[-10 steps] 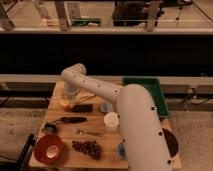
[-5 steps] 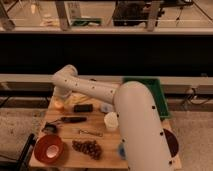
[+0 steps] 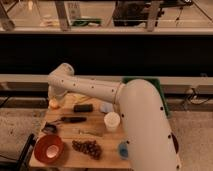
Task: Place apple in red bowl
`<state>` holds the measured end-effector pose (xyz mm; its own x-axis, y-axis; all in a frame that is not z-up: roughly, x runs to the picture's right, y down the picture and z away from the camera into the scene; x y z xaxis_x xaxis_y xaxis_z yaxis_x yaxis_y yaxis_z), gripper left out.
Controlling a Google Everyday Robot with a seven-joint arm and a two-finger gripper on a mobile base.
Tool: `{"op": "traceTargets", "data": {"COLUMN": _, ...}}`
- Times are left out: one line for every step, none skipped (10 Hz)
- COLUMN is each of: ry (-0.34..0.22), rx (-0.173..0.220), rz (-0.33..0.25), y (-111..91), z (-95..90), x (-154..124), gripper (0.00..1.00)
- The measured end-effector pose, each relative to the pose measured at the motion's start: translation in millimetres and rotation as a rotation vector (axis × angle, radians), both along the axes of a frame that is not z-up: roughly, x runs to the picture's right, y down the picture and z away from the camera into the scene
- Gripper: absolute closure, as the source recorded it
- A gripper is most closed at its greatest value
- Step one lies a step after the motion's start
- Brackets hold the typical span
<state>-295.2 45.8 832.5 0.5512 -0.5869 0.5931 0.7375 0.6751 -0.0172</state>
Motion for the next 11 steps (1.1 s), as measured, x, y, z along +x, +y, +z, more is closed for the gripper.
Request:
{"op": "traceTargets", "data": {"ry": 0.042, "rx": -0.017, "rz": 0.039, "y": -6.2, "z": -4.4, "x": 3.0, "gripper": 1.0}}
{"op": "traceTargets", "data": {"ry": 0.085, "rx": -0.037, "rz": 0.081, "y": -9.6, "z": -7.3, "x": 4.9, "gripper": 1.0}}
{"op": "traceTargets", "data": {"ry": 0.113, "rx": -0.046, "rz": 0.096, "y": -12.6, "z": -9.8, "x": 5.9, "gripper": 1.0}}
{"op": "traceTargets", "data": {"ry": 0.134, "rx": -0.053, "rz": 0.097, "y": -14.5, "z": -12.0, "x": 5.7, "gripper": 1.0}}
{"op": "traceTargets", "data": {"ry": 0.156, "rx": -0.071, "rz": 0.1, "y": -14.5, "z": -14.8, "x": 4.4, "gripper": 1.0}}
{"op": "traceTargets", "data": {"ry": 0.167, "rx": -0.087, "rz": 0.106, "y": -13.9, "z": -17.6, "x": 3.0, "gripper": 1.0}}
{"op": "traceTargets", "data": {"ry": 0.182, "rx": -0.098, "rz": 0.108, "y": -12.6, "z": -19.4, "x": 5.9, "gripper": 1.0}}
{"op": "traceTargets", "data": {"ry": 0.198, "rx": -0.11, "rz": 0.112, "y": -11.2, "z": -23.9, "x": 8.5, "gripper": 1.0}}
{"op": "traceTargets", "data": {"ry": 0.205, "rx": -0.117, "rz": 0.113, "y": -8.7, "z": -29.1, "x": 8.1, "gripper": 1.0}}
{"op": "traceTargets", "data": {"ry": 0.21, "rx": -0.126, "rz": 0.115, "y": -3.5, "z": -38.7, "x": 5.7, "gripper": 1.0}}
{"op": "traceTargets", "data": {"ry": 0.216, "rx": -0.133, "rz": 0.122, "y": 0.1, "z": -46.1, "x": 6.9, "gripper": 1.0}}
